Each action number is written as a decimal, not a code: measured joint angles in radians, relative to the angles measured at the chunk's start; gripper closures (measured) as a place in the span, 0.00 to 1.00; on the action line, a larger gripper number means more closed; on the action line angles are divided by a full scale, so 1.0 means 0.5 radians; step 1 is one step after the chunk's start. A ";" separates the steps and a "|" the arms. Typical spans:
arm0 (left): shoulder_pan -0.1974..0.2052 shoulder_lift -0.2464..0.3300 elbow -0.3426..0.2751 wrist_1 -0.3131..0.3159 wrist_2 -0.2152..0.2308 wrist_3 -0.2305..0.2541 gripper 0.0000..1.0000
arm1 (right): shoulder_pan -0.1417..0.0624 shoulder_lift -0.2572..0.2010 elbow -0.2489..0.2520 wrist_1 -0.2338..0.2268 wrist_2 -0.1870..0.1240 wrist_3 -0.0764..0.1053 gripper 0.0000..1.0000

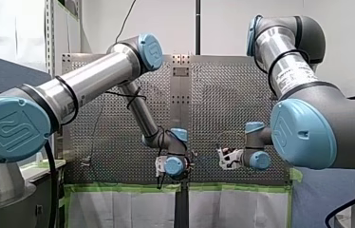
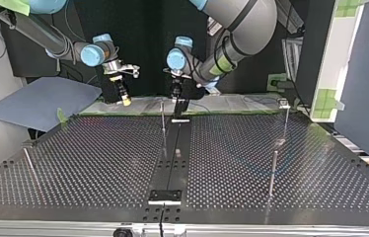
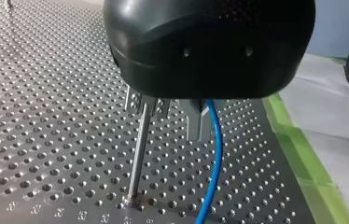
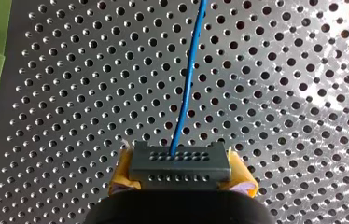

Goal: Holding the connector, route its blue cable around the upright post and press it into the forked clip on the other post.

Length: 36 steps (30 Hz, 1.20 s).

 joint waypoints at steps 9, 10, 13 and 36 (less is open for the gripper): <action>0.028 -0.004 0.090 -0.057 0.026 -0.003 1.00 | -0.016 0.000 -0.009 0.002 0.000 0.014 1.00; 0.031 -0.004 0.100 -0.067 0.035 -0.003 1.00 | -0.019 0.000 -0.011 0.002 0.000 0.017 1.00; 0.044 -0.005 0.131 -0.104 0.055 -0.003 1.00 | -0.025 0.000 -0.023 0.008 0.000 0.028 1.00; 0.110 -0.060 0.271 -0.272 0.102 -0.003 1.00 | -0.060 0.007 -0.034 -0.017 0.029 0.086 1.00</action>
